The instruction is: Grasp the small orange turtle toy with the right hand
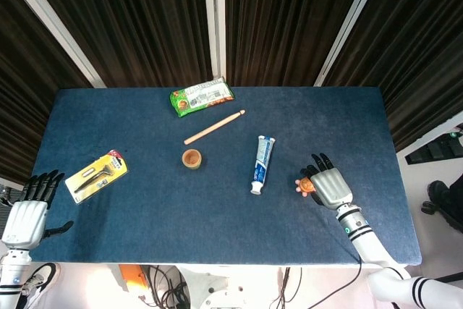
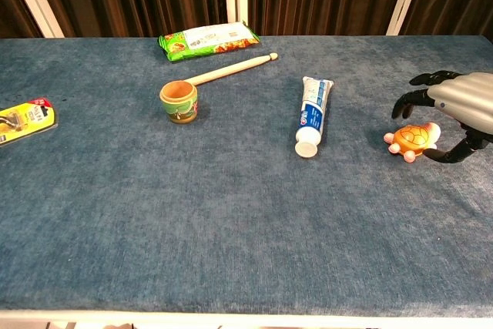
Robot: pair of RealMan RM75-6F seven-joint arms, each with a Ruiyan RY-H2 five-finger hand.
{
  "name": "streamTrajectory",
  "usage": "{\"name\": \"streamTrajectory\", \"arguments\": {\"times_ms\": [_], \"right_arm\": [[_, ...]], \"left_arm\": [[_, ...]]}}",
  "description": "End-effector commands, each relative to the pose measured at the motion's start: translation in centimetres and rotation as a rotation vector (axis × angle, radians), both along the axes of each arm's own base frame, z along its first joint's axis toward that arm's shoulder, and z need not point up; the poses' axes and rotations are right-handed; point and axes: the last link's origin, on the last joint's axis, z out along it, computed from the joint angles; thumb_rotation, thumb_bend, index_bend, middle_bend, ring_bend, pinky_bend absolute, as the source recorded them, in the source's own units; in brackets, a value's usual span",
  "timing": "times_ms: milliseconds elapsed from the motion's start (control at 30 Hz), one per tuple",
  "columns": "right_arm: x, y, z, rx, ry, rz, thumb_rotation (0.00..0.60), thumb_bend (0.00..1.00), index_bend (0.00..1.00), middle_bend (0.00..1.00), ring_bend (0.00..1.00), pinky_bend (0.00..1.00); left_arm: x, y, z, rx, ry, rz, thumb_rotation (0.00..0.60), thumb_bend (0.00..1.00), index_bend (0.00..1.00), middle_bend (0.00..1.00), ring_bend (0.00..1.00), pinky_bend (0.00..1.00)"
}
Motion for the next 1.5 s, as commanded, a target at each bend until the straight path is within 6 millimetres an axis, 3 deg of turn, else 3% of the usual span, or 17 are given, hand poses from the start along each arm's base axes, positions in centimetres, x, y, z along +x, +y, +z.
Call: {"name": "streamTrajectory", "arguments": {"times_ms": [33,200,400,500,733,833,967,1033,1067,1200,1367,1500], "right_arm": [[-0.1,0.0,-0.4,0.000,0.005,0.008,0.600,0.27,0.40,0.36,0.00,0.00],[-0.2,0.0,-0.7,-0.035,0.031,0.053,0.600,0.29,0.52,0.50,0.07,0.00],[-0.2,0.1,-1.2,-0.098,0.017,0.102,0.600,0.35,0.85,0.78,0.25,0.00],[-0.3,0.1,-1.5,-0.115,-0.002,0.113,0.600,0.42,0.97,0.87,0.32,0.00],[-0.7,0.0,-1.3,-0.135,-0.021,0.102,0.600,0.44,1.00,0.93,0.36,0.00],[-1.1,0.1,-1.0,-0.115,-0.011,0.092,0.600,0.31,0.88,0.82,0.31,0.00],[-1.5,0.2,-0.5,-0.093,0.003,0.062,0.600,0.15,0.39,0.40,0.11,0.00],[-1.5,0.1,-0.2,-0.082,0.003,0.042,0.600,0.12,0.21,0.20,0.03,0.00],[-1.4,0.1,0.0,-0.077,0.003,0.036,0.600,0.12,0.17,0.16,0.02,0.00],[-1.3,0.1,0.5,-0.065,-0.001,0.019,0.600,0.10,0.08,0.11,0.00,0.00],[-1.0,0.0,1.4,-0.065,-0.024,0.018,0.600,0.09,0.08,0.17,0.00,0.00],[-1.0,0.1,1.7,-0.073,-0.024,0.023,0.600,0.13,0.22,0.28,0.00,0.00]], "left_arm": [[0.0,0.0,0.0,-0.001,-0.001,0.000,0.600,0.06,0.05,0.01,0.00,0.00],[-0.3,0.0,0.0,0.000,-0.004,0.009,0.600,0.06,0.05,0.01,0.00,0.00],[-0.4,0.0,0.0,0.001,-0.003,0.009,0.600,0.06,0.05,0.01,0.00,0.00],[-0.4,0.0,0.0,0.000,-0.003,0.009,0.600,0.06,0.05,0.01,0.00,0.00],[-0.4,0.0,0.0,0.000,-0.003,0.009,0.600,0.06,0.05,0.01,0.00,0.00],[-0.4,0.0,0.0,-0.001,-0.003,0.008,0.600,0.06,0.05,0.01,0.00,0.00],[-0.4,0.0,0.0,-0.001,-0.003,0.008,0.600,0.06,0.05,0.01,0.00,0.00],[-0.4,0.0,0.0,-0.002,-0.002,0.008,0.600,0.06,0.05,0.01,0.00,0.00],[-0.4,0.0,0.0,-0.001,-0.002,0.008,0.600,0.06,0.05,0.01,0.00,0.00],[-0.3,0.0,0.0,-0.001,0.000,0.008,0.600,0.06,0.05,0.01,0.00,0.00],[-0.3,0.0,0.1,0.003,0.002,0.006,0.600,0.06,0.05,0.01,0.00,0.00],[-0.3,0.0,0.1,0.000,0.005,0.010,0.600,0.06,0.05,0.01,0.00,0.00]]}}
